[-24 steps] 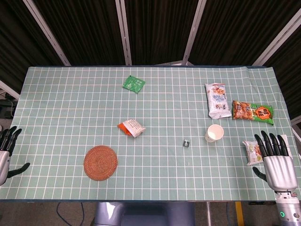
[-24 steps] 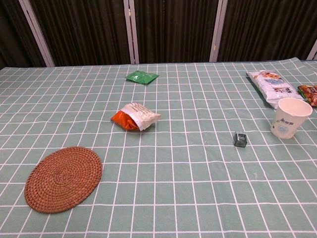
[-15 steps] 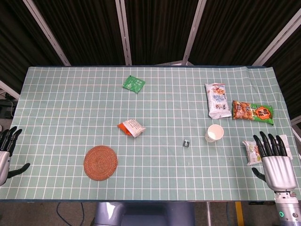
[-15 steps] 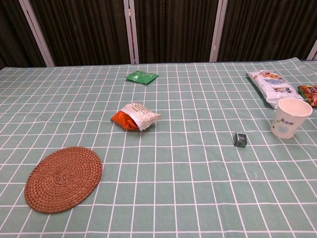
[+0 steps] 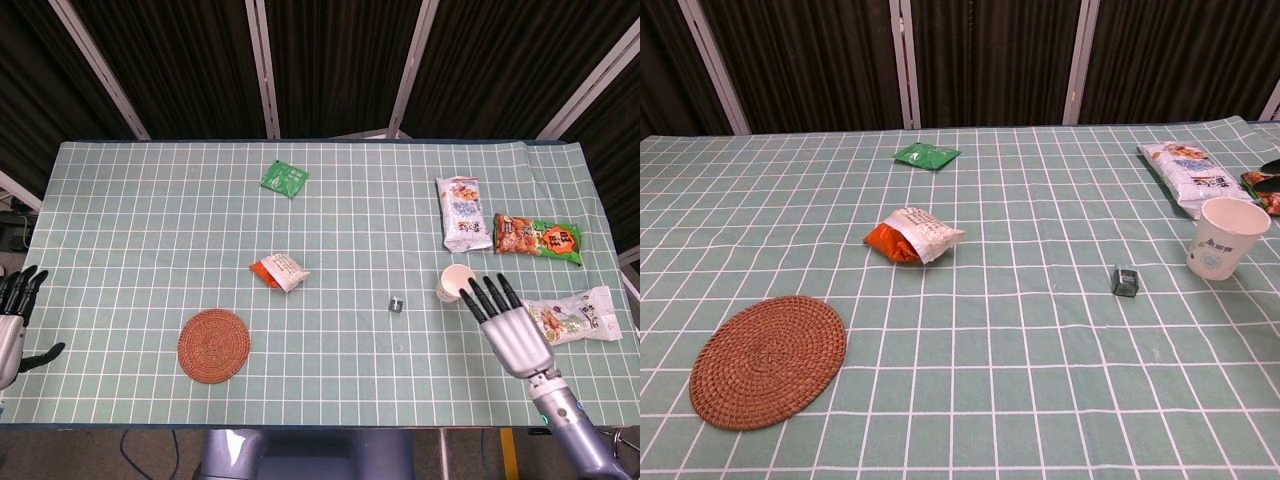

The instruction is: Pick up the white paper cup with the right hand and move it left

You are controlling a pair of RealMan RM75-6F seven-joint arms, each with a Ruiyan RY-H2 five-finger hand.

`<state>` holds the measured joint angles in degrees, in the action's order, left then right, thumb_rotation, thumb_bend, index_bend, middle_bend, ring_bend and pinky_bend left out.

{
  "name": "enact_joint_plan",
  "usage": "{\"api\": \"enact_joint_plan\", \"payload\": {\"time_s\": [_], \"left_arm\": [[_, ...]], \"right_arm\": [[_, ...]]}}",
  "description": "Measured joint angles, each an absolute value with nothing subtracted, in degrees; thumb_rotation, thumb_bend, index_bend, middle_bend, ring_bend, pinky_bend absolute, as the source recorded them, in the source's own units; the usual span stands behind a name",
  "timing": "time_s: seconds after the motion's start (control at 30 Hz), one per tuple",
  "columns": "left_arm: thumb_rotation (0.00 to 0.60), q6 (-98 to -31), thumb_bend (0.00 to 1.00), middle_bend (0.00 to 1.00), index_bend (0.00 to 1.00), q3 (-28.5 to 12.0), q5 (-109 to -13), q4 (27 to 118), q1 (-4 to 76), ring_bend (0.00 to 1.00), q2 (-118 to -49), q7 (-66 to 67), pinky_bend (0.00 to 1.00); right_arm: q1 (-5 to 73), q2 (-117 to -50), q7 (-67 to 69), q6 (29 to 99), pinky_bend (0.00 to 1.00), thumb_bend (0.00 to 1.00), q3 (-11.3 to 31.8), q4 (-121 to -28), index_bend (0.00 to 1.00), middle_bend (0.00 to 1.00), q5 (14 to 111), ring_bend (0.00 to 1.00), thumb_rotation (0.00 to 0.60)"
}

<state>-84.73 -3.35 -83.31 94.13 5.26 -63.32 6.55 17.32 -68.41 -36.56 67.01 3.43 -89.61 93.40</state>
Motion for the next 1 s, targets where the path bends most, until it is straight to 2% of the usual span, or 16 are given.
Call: {"api": "enact_joint_plan", "payload": {"time_s": [0.2,0.37,0.83,0.93,1.0], "left_arm": [[0.600,-83.8,0.00,0.00,0.00,-3.6,-81.9,93.6,5.5,0.00,-63.5,7.0,0.00],[0.600,-83.0,0.00,0.00,0.00,-3.9,-80.6,92.9,5.6,0.00,-63.8,6.6,0.00],[0.600,-82.9,0.00,0.00,0.00,-4.0,-81.1,92.4,6.1,0.00,-64.3,6.4,0.00],[0.600,-82.5,0.00,0.00,0.00,-4.0,-81.0,92.4,6.3,0.00,-64.4,6.3,0.00],[0.600,-82.4,0.00,0.00,0.00,-4.1,-80.9,92.4,6.4,0.00,-64.3,6.2,0.00]], "right_arm": [[23.4,-71.1,-51.6,57.9,0.00,0.00,4.4,-86.8,0.00,0.00,92.0,0.00,0.600],[27.4,-75.0,-62.2,53.3,0.00,0.00,4.5,-81.0,0.00,0.00,90.6,0.00,0.600],[30.9,-82.0,-70.1,51.5,0.00,0.00,3.1,-68.3,0.00,0.01,89.5,0.00,0.600],[31.2,-82.9,-69.7,51.7,0.08,0.00,2.5,-66.3,0.01,0.11,89.8,0.00,0.600],[31.5,-83.5,-68.6,52.1,0.22,0.05,1.9,-64.5,0.05,0.20,90.6,0.03,0.600]]}}
